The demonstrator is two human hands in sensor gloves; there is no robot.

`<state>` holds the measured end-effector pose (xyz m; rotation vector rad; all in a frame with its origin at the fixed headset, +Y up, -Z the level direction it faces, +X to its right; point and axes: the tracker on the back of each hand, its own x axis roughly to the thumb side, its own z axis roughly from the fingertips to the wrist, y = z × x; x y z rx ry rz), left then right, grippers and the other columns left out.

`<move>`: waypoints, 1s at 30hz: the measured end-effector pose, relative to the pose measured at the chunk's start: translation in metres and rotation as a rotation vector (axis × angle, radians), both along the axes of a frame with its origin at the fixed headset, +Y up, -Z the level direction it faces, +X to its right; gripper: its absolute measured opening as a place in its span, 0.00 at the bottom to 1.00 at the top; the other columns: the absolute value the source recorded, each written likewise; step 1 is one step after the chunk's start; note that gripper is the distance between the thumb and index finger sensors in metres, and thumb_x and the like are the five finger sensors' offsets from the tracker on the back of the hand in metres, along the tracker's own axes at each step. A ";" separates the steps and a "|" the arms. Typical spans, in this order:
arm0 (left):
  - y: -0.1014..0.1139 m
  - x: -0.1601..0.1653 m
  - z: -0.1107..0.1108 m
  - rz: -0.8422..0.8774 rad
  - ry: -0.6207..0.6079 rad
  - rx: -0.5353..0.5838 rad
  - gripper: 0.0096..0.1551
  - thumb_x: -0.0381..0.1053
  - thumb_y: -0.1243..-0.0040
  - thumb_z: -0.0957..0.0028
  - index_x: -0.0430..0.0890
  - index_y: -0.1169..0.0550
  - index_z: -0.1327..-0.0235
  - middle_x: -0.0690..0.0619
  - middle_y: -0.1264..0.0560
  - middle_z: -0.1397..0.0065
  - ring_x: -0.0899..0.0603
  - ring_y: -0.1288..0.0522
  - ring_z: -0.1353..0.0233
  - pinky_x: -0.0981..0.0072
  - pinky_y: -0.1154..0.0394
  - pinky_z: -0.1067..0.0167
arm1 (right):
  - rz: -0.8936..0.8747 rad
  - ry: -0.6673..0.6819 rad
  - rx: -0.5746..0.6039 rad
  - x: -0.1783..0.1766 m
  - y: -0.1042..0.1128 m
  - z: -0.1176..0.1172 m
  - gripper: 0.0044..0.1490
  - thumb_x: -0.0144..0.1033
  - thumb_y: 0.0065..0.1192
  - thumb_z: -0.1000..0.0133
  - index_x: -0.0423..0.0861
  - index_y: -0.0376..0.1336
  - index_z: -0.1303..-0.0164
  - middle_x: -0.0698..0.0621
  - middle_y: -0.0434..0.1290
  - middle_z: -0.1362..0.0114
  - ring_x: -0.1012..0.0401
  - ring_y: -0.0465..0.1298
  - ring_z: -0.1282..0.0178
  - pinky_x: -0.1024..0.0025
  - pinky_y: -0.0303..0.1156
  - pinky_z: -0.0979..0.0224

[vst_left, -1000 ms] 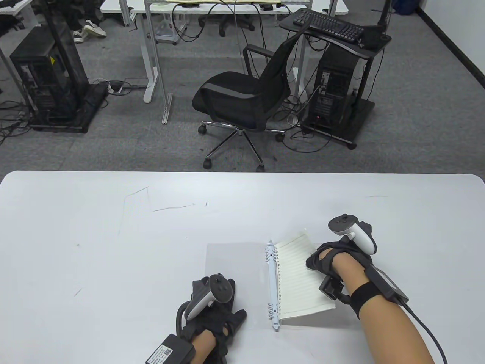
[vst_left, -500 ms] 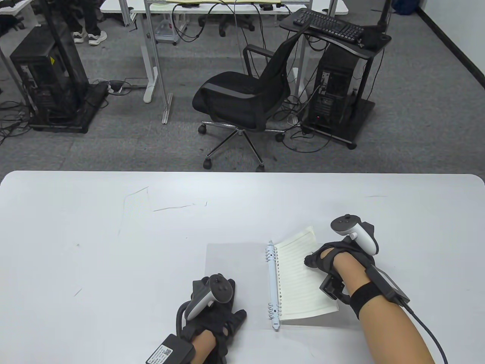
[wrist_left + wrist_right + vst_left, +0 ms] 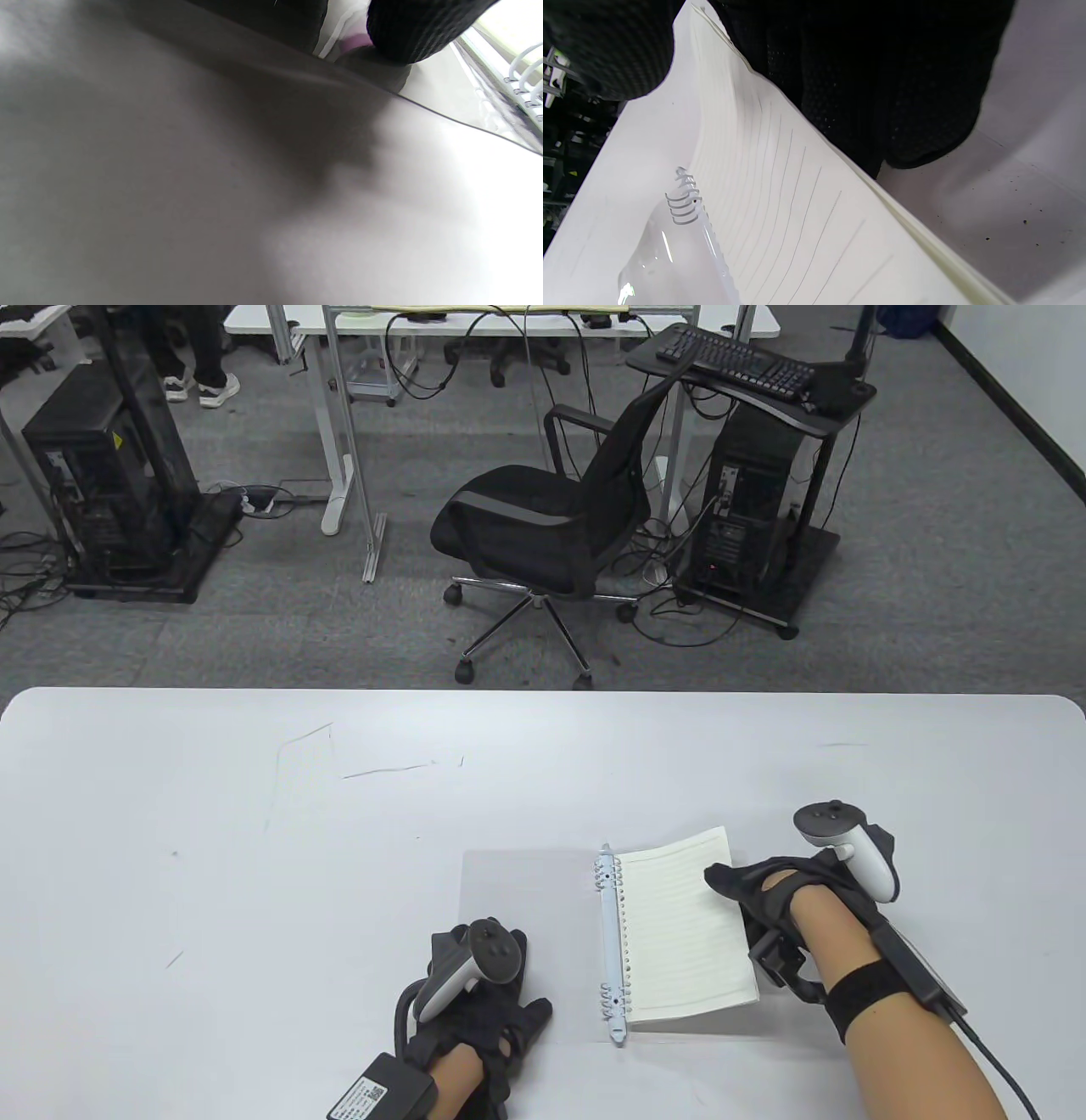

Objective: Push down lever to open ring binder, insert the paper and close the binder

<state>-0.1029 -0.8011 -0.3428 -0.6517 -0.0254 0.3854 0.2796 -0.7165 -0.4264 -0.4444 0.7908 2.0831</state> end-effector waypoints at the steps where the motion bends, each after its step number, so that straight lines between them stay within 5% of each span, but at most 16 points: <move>1: 0.000 0.000 0.000 0.000 0.000 0.000 0.50 0.71 0.48 0.49 0.65 0.63 0.28 0.62 0.76 0.22 0.44 0.83 0.24 0.41 0.74 0.32 | -0.013 -0.017 0.010 0.003 0.001 0.002 0.49 0.63 0.66 0.51 0.40 0.65 0.29 0.46 0.83 0.38 0.51 0.90 0.53 0.57 0.86 0.53; 9: 0.000 0.000 0.000 0.000 0.000 0.000 0.50 0.71 0.48 0.49 0.65 0.62 0.28 0.62 0.76 0.22 0.44 0.83 0.24 0.41 0.74 0.32 | -0.021 -0.057 0.097 0.032 0.016 0.023 0.47 0.62 0.65 0.50 0.40 0.66 0.30 0.45 0.83 0.38 0.49 0.90 0.52 0.56 0.85 0.53; 14: 0.000 0.000 0.000 0.000 0.000 0.000 0.50 0.71 0.48 0.49 0.65 0.63 0.28 0.62 0.76 0.22 0.44 0.83 0.24 0.41 0.74 0.32 | -0.082 0.040 0.342 0.032 0.022 0.037 0.44 0.59 0.62 0.47 0.41 0.65 0.28 0.44 0.81 0.34 0.45 0.87 0.46 0.51 0.82 0.47; 17: 0.000 0.000 0.000 0.000 0.000 0.000 0.50 0.71 0.48 0.49 0.65 0.62 0.28 0.62 0.76 0.22 0.44 0.83 0.24 0.41 0.74 0.32 | -0.049 0.143 0.529 0.025 0.014 0.050 0.42 0.56 0.61 0.46 0.43 0.63 0.26 0.42 0.77 0.28 0.40 0.79 0.35 0.43 0.75 0.38; 21: 0.000 0.000 0.000 -0.001 0.000 0.000 0.50 0.71 0.48 0.49 0.65 0.63 0.28 0.62 0.76 0.22 0.44 0.83 0.24 0.41 0.74 0.32 | 0.162 0.181 0.640 0.017 -0.020 0.068 0.38 0.50 0.58 0.44 0.49 0.61 0.22 0.46 0.66 0.17 0.41 0.58 0.18 0.34 0.59 0.28; 24: 0.000 0.000 0.000 -0.001 -0.001 0.003 0.50 0.71 0.48 0.49 0.65 0.63 0.28 0.62 0.76 0.22 0.44 0.83 0.24 0.41 0.75 0.32 | 0.307 0.244 0.620 0.012 -0.039 0.072 0.39 0.48 0.59 0.44 0.52 0.58 0.20 0.52 0.54 0.11 0.44 0.40 0.15 0.30 0.41 0.27; 26: 0.000 0.000 0.000 0.000 0.000 0.002 0.50 0.71 0.48 0.49 0.65 0.62 0.28 0.62 0.76 0.22 0.44 0.83 0.24 0.41 0.75 0.32 | 0.417 0.347 0.456 0.008 -0.042 0.073 0.41 0.50 0.56 0.42 0.52 0.52 0.18 0.55 0.43 0.10 0.46 0.30 0.16 0.31 0.33 0.27; 28: 0.000 0.000 0.000 -0.001 0.000 0.001 0.50 0.71 0.48 0.49 0.65 0.62 0.28 0.62 0.76 0.22 0.44 0.83 0.24 0.41 0.75 0.32 | 0.577 0.368 0.387 0.009 -0.048 0.075 0.45 0.52 0.55 0.42 0.52 0.46 0.16 0.54 0.38 0.10 0.45 0.27 0.18 0.31 0.31 0.29; 30: 0.000 0.000 0.000 -0.001 0.000 0.002 0.50 0.71 0.48 0.49 0.65 0.63 0.28 0.62 0.76 0.22 0.44 0.83 0.24 0.41 0.75 0.32 | 0.539 0.381 0.264 0.010 -0.058 0.075 0.46 0.53 0.53 0.42 0.52 0.42 0.16 0.51 0.32 0.11 0.44 0.24 0.20 0.31 0.29 0.30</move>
